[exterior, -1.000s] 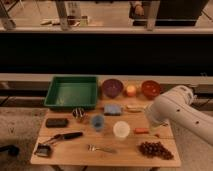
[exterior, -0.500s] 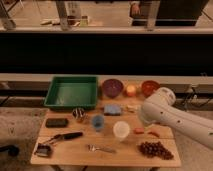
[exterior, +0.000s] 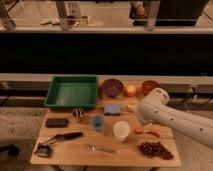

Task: Place pepper in purple bowl

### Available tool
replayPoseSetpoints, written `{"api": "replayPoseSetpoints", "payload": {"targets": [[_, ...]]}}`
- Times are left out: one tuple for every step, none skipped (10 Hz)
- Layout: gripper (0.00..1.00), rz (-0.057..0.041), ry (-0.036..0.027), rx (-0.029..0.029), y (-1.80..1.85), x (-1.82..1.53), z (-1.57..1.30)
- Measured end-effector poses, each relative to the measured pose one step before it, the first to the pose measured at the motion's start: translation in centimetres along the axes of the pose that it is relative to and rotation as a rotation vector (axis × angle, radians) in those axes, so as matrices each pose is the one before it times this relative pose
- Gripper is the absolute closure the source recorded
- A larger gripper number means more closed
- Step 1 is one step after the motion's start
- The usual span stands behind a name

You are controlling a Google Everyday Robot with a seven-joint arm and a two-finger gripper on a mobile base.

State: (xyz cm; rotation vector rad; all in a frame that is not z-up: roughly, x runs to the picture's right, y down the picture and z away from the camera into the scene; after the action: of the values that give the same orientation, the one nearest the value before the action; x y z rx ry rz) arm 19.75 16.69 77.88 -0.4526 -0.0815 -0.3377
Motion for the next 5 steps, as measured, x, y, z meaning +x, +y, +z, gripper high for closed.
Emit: {"api": "replayPoseSetpoints", "payload": {"targets": [[0.20,0.01600,-0.00131,-0.00555,0.207,0.299,0.232],[0.20,0.02542,-0.00138,-0.00379,0.288,0.614,0.247],[0.20,0.02530,-0.00385,-0.00427,0.363,0.559,0.221],[0.20,0.01737,-0.00511,-0.00485,0.394,0.347,0.152],[0.20,0.01605,-0.00626,-0.00398,0.593,0.345,0.268]]}}
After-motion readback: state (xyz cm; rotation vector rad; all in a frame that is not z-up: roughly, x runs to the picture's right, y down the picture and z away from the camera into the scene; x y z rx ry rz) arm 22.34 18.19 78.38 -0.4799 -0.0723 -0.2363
